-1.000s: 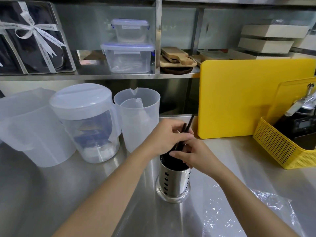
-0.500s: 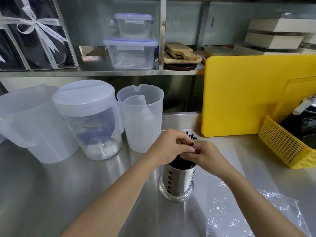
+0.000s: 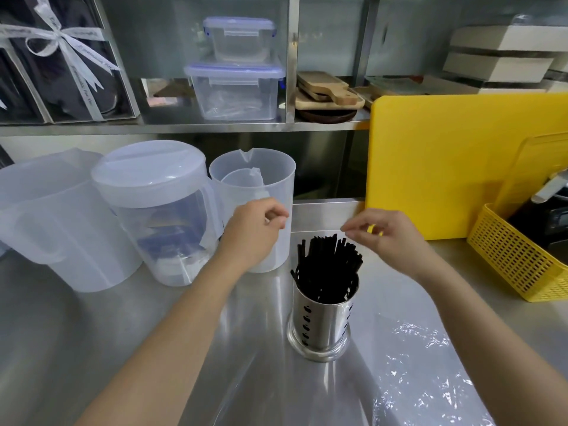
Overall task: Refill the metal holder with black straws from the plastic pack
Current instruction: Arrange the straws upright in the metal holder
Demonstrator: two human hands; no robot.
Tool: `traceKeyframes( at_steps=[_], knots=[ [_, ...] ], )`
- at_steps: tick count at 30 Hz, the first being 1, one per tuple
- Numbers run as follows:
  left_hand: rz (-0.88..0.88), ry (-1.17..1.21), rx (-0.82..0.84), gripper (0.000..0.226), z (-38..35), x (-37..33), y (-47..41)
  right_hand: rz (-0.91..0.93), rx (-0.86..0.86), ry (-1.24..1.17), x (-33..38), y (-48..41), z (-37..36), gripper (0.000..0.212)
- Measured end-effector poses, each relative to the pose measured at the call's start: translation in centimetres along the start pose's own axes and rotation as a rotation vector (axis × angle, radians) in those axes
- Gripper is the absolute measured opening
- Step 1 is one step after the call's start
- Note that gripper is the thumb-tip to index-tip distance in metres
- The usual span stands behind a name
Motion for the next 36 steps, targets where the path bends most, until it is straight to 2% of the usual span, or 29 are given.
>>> traceKeyframes(
  at_steps=[3,8,11,15,20,23,28,30,32,36],
  knots=[
    [0.064,-0.089,0.1,0.012,-1.0,1.5,-0.3,0.012,0.107,0.085,0.6,-2.3,-0.5,0.012],
    [0.106,-0.163,0.231,0.028,-3.8,2.2,-0.4,0.016,0.375,0.247,1.2,-5.2,-3.9,0.023],
    [0.099,-0.149,0.235,0.023,-4.6,2.2,-0.6,0.033,0.505,0.291,0.9,-5.5,-5.3,0.023],
    [0.095,-0.047,0.227,0.009,-5.2,2.6,-0.7,0.005,0.52,0.304,0.2,-5.5,-5.5,0.02],
    [0.11,0.004,0.212,0.014,-5.5,3.1,-0.6,-0.01,0.511,0.309,-0.1,-5.2,-5.1,0.017],
    [0.094,0.032,0.193,0.01,-4.9,2.9,-0.7,0.004,0.417,0.3,0.3,-5.2,-4.3,0.016],
    [0.062,0.239,0.081,0.007,-1.9,0.8,-0.9,0.019,0.124,0.235,1.2,-5.5,-0.7,0.01],
    [0.061,0.336,-0.018,0.007,-0.3,-0.2,-0.9,0.032,-0.026,0.178,1.5,-5.5,1.6,0.008],
    [0.074,0.551,-0.137,0.011,1.4,-0.9,-0.8,0.044,-0.186,0.106,1.8,-5.2,4.0,0.009],
    [0.237,0.802,-0.271,0.008,3.2,-0.8,-0.8,-0.01,-0.545,-0.109,1.5,-3.4,7.2,0.018]
  ],
)
Point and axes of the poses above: each hand's wrist, its own y-axis away from the middle knuckle, its own z-axis out of the back of the hand, x = y × z, the point moved 3 cm from there along -y, towards the middle knuckle, and after that the axes turned 12 degrees about z, right-handed, at the moved point
